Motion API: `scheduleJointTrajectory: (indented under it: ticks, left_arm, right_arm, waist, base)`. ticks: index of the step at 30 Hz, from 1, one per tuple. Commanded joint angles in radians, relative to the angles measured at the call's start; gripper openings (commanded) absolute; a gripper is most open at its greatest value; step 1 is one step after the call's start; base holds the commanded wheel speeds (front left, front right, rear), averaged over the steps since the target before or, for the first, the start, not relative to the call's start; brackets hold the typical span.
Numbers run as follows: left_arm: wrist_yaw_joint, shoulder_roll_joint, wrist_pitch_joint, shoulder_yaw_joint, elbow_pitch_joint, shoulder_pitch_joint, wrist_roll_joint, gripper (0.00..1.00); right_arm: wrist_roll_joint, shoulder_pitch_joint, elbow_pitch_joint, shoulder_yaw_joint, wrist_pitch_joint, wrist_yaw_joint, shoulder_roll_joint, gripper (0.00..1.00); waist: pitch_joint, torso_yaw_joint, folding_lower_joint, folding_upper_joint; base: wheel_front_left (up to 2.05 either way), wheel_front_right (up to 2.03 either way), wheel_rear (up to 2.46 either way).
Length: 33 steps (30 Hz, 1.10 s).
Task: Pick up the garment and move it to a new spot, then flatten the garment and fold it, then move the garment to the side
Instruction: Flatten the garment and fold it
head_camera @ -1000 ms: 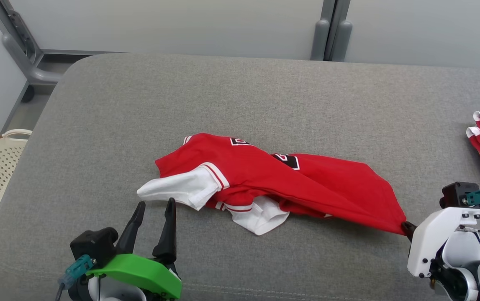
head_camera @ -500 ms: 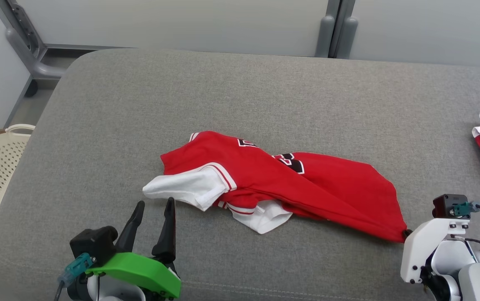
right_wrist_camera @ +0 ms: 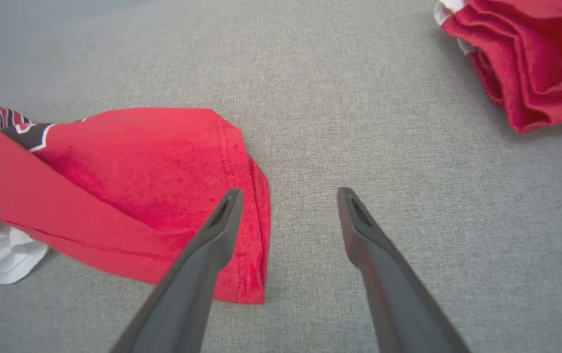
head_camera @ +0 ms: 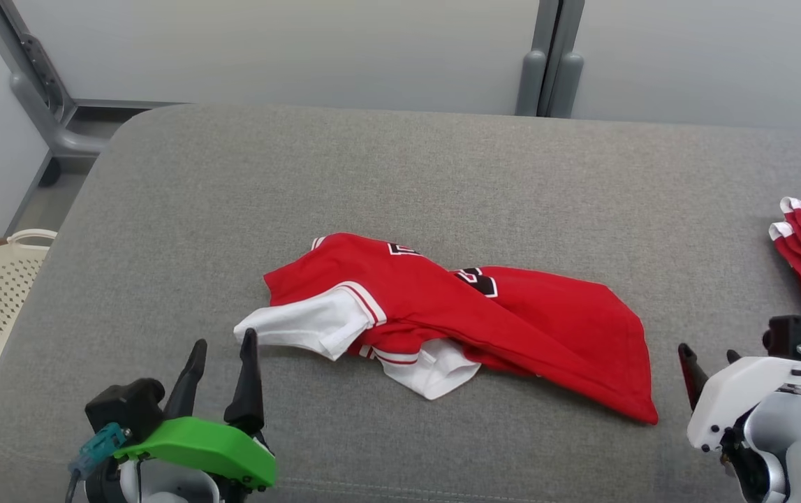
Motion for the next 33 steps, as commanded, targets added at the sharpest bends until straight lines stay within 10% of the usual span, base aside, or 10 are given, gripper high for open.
scheduleJointTrajectory:
  ticks: [1,17,33]
  left_arm:
    - [-0.001,-0.004,-0.008,0.01,-0.002,0.015,-0.007,1.0]
    - [-0.154,-0.137,-0.032,0.221,0.092,-0.034,-0.113,1.0]
    - [-0.221,-0.113,-0.033,0.201,0.246,0.045,0.106,1.0]
  right_arm:
    - [0.011,0.004,-0.006,-0.014,-0.022,0.0,0.0,1.0]
    - [0.295,-0.04,0.09,0.072,-0.437,0.0,0.008,1.0]
    - [0.145,0.037,0.145,0.269,-0.629,0.0,0.008,1.0]
  waist:
    - [-0.018,-0.009,0.0,0.0]
    - [-0.103,-0.067,0.0,0.0]
    - [-0.126,-0.112,0.0,0.0]
  base:
    - [0.0,0.0,0.0]
    - [0.0,0.0,0.0]
    - [0.0,0.0,0.0]
